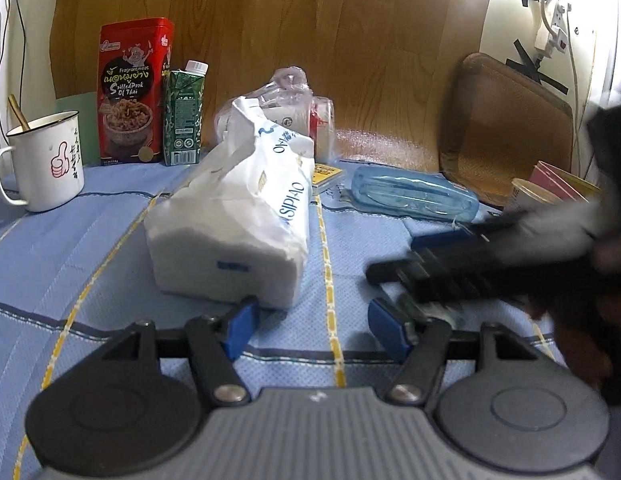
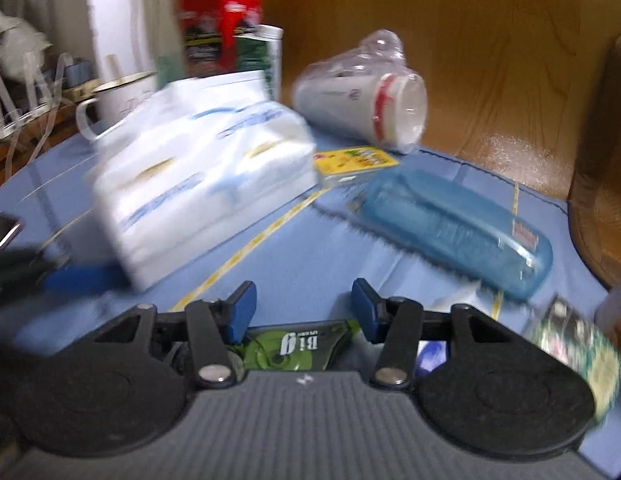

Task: Organize soft objects

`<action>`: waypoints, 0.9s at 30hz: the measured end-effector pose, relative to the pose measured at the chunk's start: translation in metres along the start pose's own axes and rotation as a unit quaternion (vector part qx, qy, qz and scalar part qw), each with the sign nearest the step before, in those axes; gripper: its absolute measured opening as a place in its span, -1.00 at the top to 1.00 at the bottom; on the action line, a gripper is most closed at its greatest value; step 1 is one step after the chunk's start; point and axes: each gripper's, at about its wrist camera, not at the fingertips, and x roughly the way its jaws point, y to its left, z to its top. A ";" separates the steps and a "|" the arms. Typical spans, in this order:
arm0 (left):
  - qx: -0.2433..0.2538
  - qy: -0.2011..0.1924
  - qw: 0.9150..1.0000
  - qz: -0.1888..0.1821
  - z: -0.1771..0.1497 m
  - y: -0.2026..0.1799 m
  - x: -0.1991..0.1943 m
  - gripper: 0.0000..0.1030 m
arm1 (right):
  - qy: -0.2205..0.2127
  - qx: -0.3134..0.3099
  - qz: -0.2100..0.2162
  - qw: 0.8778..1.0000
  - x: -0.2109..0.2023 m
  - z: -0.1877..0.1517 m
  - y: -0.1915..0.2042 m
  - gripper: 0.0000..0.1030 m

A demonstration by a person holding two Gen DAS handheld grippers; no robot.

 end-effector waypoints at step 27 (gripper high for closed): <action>-0.015 0.064 0.982 -0.174 0.001 -0.035 -0.008 -0.43 | -0.058 0.047 -0.003 0.997 -0.100 -0.097 0.038 -0.37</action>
